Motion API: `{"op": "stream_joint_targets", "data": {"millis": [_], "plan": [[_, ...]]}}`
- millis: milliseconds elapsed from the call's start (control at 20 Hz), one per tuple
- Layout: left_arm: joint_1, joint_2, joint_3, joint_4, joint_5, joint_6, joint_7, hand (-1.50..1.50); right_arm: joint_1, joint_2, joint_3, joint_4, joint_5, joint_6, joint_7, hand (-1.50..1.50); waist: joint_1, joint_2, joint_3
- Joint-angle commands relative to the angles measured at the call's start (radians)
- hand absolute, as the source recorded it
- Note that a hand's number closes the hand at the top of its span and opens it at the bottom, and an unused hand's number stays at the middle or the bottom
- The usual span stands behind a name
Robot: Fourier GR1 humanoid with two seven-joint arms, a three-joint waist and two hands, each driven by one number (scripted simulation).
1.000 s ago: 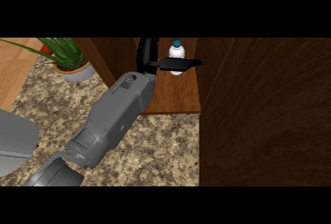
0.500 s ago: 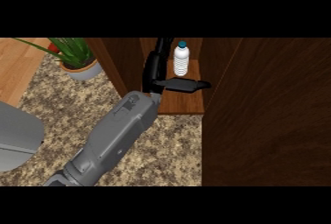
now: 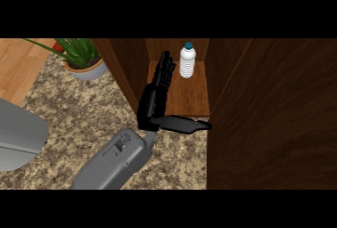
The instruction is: Pick up the bottled water, place it into the cabinet and close the cabinet
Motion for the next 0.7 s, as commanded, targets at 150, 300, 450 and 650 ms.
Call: {"op": "stream_joint_targets", "data": {"millis": [150, 300, 450, 650], "plan": [[0.247, 0.133, -0.063, -0.344, -0.005, 0.010, 0.084, -1.50, 0.009, -0.056, -0.004, -0.138, -0.037, 0.004, 0.082, -1.50, 0.008, 0.002, 0.000], [0.305, 0.102, -0.111, -0.381, -0.055, 0.059, 0.036, -1.50, 0.016, -0.104, 0.086, -0.151, 0.041, 0.074, 0.120, 1.50, 0.003, 0.003, 0.000], [0.395, 0.169, -0.118, -0.462, -0.046, 0.023, 0.037, -1.50, 0.002, -0.144, 0.116, -0.173, 0.044, 0.108, 0.134, 1.50, 0.004, 0.003, -0.001], [0.524, 0.246, -0.110, -0.567, -0.048, 0.004, 0.001, -1.50, 0.030, -0.151, 0.194, -0.206, 0.075, 0.130, 0.155, 1.50, -0.002, 0.002, -0.001]]}}
